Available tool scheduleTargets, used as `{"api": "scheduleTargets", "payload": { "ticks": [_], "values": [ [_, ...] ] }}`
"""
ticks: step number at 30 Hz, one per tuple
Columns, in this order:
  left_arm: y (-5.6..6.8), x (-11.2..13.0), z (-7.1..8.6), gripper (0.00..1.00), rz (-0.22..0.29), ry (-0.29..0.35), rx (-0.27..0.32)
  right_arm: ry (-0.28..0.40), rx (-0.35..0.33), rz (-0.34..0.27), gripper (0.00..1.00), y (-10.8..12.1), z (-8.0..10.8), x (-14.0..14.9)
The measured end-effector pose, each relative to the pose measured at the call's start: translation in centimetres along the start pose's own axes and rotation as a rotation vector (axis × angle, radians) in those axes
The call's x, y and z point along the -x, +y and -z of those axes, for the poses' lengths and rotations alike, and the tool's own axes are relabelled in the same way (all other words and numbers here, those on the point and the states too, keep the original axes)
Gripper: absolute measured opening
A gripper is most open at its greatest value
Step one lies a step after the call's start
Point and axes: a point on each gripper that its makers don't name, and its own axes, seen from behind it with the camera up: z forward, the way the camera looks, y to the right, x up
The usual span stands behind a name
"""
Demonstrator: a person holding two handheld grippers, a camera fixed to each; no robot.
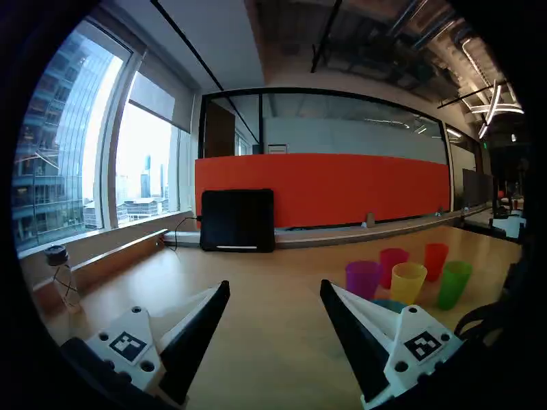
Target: Pour water
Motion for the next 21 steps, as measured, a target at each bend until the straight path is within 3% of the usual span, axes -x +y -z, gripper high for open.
{"api": "scheduleTargets", "payload": {
  "ticks": [5,13,21],
  "values": [
    [0.2,-2.1,-0.7,0.99,0.011,-0.010,0.017,-0.016,-0.028,0.018,1.00,-0.2,-0.3,-2.6],
    [0.0,-7.5,-1.4,0.98,0.028,-0.018,0.049,-0.033,-0.083,0.056,1.00,-0.8,-0.9,-7.3],
    [-0.5,-12.9,-1.7,0.99,0.019,-0.006,0.078,-0.033,-0.135,0.028,1.00,-1.6,-1.0,-12.2]
  ]
}}
